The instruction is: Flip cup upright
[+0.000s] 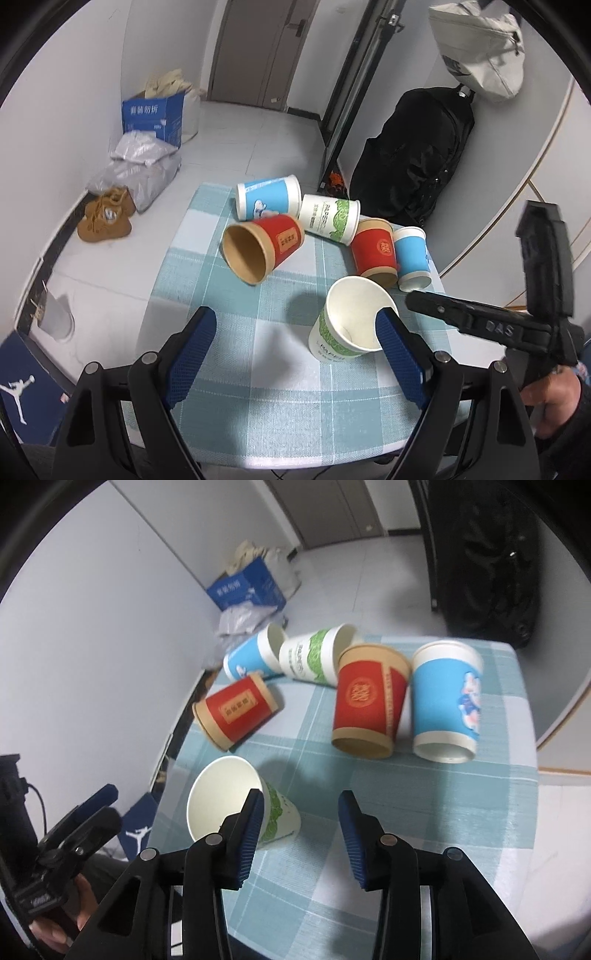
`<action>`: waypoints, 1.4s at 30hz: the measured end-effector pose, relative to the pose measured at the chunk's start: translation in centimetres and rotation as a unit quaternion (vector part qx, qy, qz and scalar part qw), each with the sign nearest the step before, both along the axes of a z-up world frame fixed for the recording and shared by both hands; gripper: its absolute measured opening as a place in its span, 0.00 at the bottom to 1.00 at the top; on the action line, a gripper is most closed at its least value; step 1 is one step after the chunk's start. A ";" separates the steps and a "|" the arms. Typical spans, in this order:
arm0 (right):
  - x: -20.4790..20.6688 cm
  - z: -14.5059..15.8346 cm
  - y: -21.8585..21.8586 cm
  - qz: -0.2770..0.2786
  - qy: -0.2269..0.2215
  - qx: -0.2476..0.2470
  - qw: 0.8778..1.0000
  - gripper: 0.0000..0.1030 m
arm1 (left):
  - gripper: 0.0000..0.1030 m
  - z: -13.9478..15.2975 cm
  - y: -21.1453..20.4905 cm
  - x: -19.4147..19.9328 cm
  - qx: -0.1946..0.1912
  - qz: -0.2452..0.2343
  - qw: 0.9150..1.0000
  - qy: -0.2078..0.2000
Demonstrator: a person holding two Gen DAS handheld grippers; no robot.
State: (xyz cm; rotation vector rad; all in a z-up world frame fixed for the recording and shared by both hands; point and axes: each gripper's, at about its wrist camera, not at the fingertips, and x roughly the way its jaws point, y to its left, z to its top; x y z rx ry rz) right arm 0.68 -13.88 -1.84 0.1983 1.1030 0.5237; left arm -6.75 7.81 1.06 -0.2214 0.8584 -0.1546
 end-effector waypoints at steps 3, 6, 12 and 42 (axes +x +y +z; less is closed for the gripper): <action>-1.6 0.9 -0.6 0.002 -0.042 0.004 0.999 0.42 | 0.83 0.4 -0.8 -0.1 0.022 -0.001 1.000 -0.012; -3.5 1.7 -1.2 0.001 -0.100 -0.006 0.995 0.44 | 0.83 0.4 -1.4 -0.1 0.025 0.000 1.000 -0.012; -6.1 4.0 -2.1 -0.017 -0.174 0.015 0.984 0.55 | 0.83 1.0 -2.6 -0.3 0.029 0.003 0.999 -0.029; -10.3 3.5 -3.2 -0.049 -0.241 -0.003 0.969 0.77 | 0.83 0.8 -4.6 -0.7 0.043 0.003 0.998 -0.038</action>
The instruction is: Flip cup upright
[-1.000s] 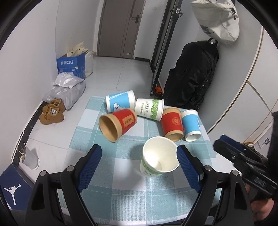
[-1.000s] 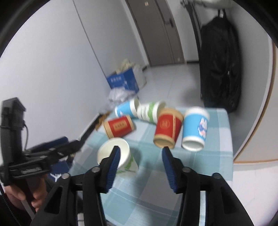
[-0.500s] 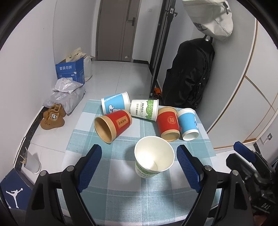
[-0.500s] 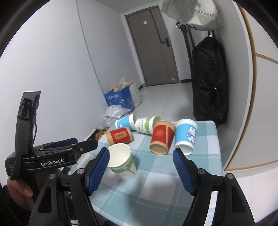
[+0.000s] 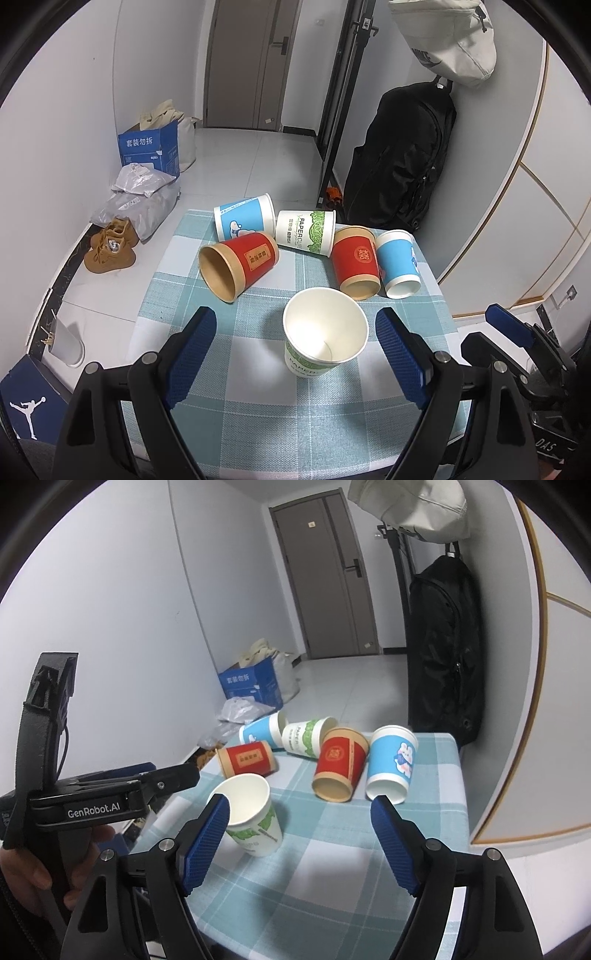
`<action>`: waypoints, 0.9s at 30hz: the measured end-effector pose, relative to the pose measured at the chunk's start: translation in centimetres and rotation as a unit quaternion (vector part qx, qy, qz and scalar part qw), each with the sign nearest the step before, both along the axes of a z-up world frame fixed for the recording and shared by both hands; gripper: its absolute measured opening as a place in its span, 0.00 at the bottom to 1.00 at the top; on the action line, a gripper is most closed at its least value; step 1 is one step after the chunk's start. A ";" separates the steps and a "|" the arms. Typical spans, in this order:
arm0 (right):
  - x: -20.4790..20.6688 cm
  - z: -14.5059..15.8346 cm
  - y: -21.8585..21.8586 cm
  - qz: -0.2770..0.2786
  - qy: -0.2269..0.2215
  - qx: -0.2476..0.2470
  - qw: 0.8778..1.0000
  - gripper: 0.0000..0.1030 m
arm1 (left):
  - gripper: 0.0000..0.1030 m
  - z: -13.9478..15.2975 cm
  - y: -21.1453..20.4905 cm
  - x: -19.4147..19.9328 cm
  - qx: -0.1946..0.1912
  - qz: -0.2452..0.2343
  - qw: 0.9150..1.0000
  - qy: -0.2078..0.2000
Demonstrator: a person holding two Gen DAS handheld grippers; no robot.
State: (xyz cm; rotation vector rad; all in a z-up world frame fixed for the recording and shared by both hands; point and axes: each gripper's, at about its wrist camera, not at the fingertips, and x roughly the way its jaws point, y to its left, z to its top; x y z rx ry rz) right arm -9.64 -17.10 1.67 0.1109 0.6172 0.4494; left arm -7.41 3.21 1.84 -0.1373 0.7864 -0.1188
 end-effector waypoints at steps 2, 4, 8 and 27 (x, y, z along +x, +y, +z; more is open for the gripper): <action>0.0 -0.1 0.0 0.000 0.000 -0.001 1.000 0.77 | 0.83 0.0 0.0 0.0 0.000 0.000 1.000 0.000; 0.0 -0.1 0.1 0.000 0.000 -0.002 1.000 0.77 | 0.83 0.0 0.0 0.0 -0.001 0.001 1.000 -0.001; 0.1 -0.1 0.1 -0.002 0.001 -0.002 1.000 0.77 | 0.83 0.0 0.1 0.1 -0.005 0.004 1.000 0.000; 0.6 -0.1 -0.1 -0.016 0.003 0.002 1.000 0.81 | 0.83 0.0 -0.1 -0.1 -0.003 0.002 1.000 0.000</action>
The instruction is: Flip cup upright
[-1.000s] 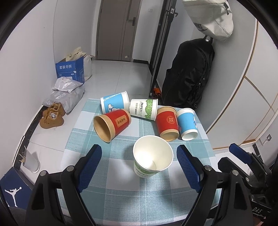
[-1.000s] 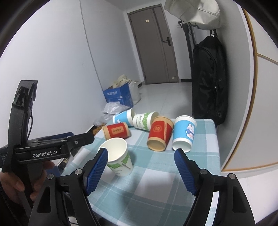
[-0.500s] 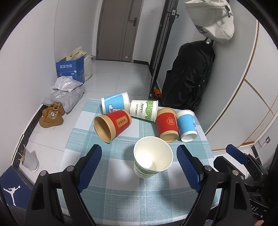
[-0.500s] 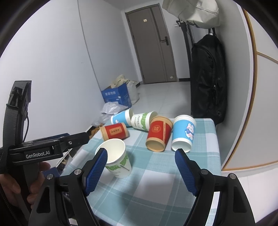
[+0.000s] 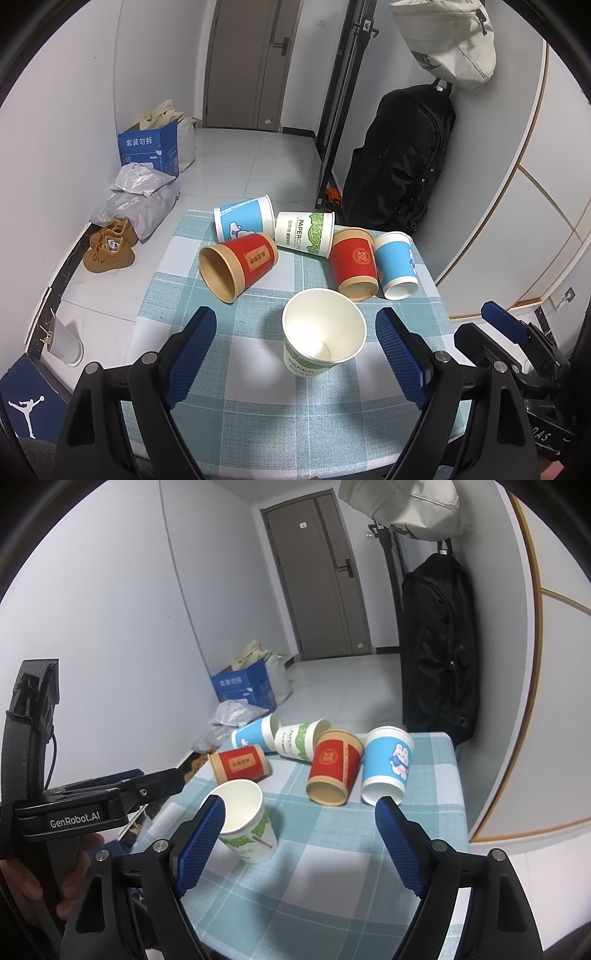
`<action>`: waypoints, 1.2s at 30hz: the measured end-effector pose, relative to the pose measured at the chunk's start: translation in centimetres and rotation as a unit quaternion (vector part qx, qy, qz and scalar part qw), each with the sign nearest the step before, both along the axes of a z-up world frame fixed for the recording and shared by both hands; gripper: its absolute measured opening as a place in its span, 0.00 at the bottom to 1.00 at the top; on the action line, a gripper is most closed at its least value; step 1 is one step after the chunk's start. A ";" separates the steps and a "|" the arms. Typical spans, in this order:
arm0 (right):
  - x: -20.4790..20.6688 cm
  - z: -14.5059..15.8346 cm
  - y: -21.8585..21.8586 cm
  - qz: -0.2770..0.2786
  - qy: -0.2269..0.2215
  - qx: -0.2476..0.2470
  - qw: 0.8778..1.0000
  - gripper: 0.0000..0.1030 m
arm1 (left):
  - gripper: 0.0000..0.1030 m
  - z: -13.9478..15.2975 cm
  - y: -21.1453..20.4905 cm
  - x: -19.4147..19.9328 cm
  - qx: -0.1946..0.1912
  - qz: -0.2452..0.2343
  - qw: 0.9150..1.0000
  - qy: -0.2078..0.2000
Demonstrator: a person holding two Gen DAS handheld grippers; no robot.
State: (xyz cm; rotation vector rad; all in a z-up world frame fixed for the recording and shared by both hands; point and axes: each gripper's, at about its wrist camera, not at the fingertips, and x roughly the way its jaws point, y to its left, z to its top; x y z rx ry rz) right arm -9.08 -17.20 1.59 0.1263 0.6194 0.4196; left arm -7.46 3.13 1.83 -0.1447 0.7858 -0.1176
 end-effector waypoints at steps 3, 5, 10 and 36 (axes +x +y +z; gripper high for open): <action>0.0 0.0 -0.1 -0.003 0.001 0.003 1.000 0.81 | 0.83 0.0 0.0 0.0 0.000 0.001 1.000 0.002; 0.0 0.1 -0.2 -0.005 0.001 0.005 1.000 0.81 | 0.83 0.1 0.0 0.0 0.002 0.005 1.000 0.002; -0.1 0.2 -0.3 -0.008 -0.001 0.006 1.000 0.81 | 0.83 0.2 0.1 -0.2 0.005 0.009 1.000 0.001; -0.3 0.5 -0.8 -0.019 -0.007 0.007 1.000 0.81 | 0.83 0.1 0.0 -0.3 0.018 0.012 1.000 -0.006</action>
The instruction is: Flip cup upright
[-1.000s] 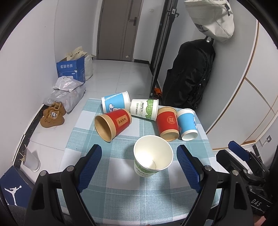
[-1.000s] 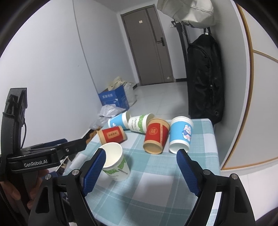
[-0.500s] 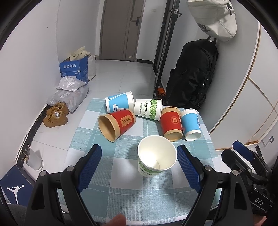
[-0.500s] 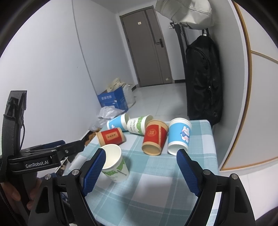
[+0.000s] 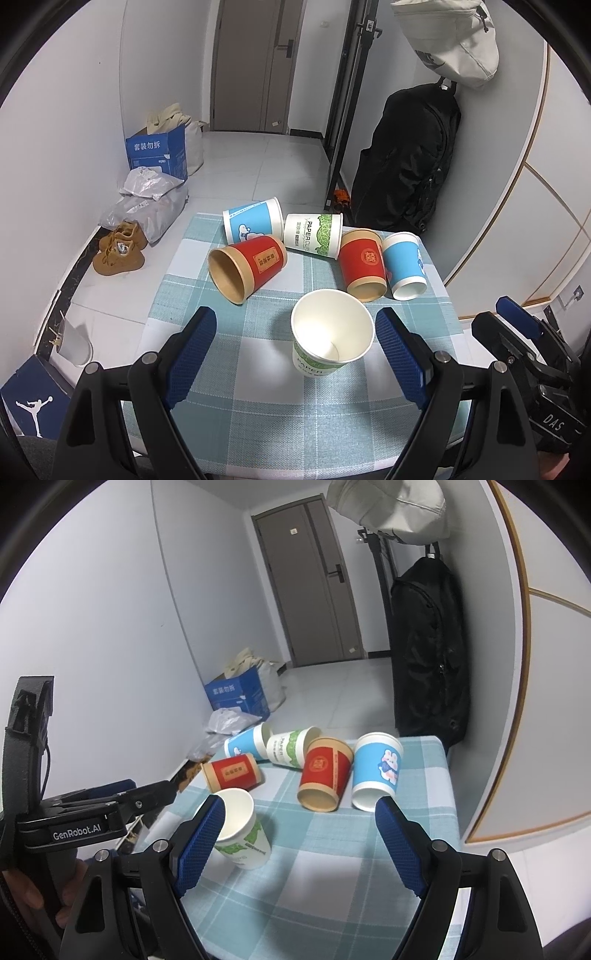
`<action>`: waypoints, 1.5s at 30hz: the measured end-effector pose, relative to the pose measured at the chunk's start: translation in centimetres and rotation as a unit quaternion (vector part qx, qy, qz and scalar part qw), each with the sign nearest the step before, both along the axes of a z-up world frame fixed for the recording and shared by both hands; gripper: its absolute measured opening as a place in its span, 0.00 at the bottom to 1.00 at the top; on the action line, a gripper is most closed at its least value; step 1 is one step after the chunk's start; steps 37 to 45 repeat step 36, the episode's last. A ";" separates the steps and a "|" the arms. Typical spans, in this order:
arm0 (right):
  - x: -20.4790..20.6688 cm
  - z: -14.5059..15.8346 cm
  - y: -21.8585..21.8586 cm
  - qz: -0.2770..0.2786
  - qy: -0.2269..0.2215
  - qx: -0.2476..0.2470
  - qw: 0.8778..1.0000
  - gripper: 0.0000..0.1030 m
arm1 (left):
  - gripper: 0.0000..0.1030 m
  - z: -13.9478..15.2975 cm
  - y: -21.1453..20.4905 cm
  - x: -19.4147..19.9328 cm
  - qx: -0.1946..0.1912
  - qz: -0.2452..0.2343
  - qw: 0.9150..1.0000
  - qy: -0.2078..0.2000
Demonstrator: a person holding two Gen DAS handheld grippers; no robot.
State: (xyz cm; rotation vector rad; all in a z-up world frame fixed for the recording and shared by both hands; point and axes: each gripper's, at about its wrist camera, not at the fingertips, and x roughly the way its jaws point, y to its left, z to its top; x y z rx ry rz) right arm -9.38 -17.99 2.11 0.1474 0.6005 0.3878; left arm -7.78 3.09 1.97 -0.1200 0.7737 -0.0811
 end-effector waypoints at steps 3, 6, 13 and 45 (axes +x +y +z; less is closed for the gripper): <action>0.0 0.0 0.0 -0.001 0.000 0.000 1.000 0.81 | 0.83 0.0 0.0 0.0 0.001 0.000 1.000 0.001; -0.1 0.0 0.0 -0.001 0.001 -0.001 1.000 0.81 | 0.83 -0.1 -0.2 0.1 0.001 0.000 1.000 0.004; 0.0 0.1 0.0 -0.002 0.002 0.000 1.000 0.81 | 0.83 -0.2 -0.3 0.0 0.006 -0.002 1.000 0.000; 0.2 -0.3 0.0 -0.007 0.015 0.003 1.000 0.81 | 0.83 0.1 -0.3 -0.1 0.023 0.011 1.000 -0.017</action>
